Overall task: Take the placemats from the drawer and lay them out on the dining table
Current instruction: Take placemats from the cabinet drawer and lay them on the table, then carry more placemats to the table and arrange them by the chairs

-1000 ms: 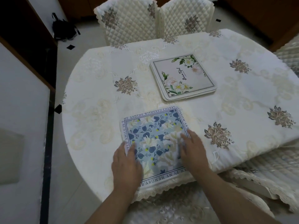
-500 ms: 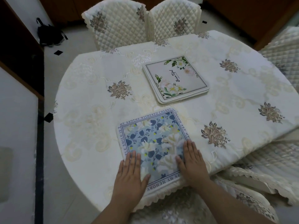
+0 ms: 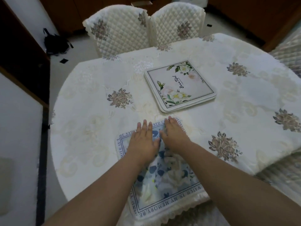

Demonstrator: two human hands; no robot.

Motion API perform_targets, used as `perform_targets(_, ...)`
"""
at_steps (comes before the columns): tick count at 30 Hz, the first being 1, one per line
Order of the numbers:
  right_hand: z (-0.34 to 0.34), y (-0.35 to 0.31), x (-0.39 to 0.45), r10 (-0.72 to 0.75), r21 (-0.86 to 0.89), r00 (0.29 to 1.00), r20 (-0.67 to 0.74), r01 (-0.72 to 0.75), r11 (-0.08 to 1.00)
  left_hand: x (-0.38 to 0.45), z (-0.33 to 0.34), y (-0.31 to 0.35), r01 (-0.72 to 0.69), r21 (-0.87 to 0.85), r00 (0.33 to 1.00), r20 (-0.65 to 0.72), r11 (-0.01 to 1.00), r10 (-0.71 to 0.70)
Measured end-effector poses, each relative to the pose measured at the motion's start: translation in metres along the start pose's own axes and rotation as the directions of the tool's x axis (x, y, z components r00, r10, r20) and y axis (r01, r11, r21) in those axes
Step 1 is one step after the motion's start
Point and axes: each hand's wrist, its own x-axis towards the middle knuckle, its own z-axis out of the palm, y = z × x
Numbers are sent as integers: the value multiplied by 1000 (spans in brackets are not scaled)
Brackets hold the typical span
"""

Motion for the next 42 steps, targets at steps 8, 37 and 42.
perform_targets(8,19,65,-4,-9,-96,990,-139,-4,995,-1,39,-25,168,117,974,-173,979,-146)
perform_targets(37,-65,60,32,372,875,928,15,-192,444,110,-46,96,271,-886,913,112,377,-393)
perform_targets(42,-65,60,38,394,926,918,54,-193,323,123,-51,103,377,-926,857,352,-8,-378)
